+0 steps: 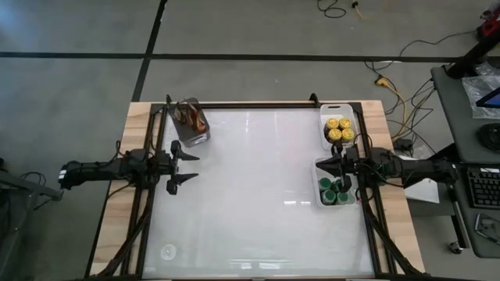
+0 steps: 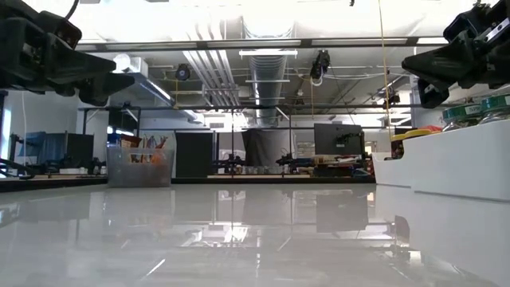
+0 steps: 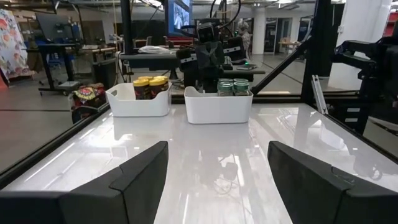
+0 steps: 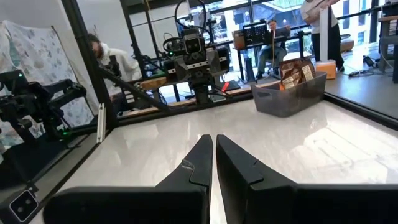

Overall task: Sort spices by type
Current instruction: Return to Home Position

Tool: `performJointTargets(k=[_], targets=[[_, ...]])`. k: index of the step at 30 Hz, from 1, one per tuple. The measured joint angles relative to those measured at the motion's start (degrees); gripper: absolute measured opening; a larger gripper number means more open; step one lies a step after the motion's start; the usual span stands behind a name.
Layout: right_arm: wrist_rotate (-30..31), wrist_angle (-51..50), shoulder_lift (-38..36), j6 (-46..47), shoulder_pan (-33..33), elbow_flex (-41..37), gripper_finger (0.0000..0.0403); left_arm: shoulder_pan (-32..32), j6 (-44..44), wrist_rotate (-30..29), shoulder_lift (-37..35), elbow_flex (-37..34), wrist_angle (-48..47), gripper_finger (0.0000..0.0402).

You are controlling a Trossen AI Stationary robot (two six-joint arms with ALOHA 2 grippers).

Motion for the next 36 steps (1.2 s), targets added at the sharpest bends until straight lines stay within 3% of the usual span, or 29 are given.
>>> performJointTargets(k=[36], targets=[[0.0,0.0,0.0,0.0,0.0,0.0,0.0013,0.0,0.0,0.0,0.0,0.0,0.0,0.0261]])
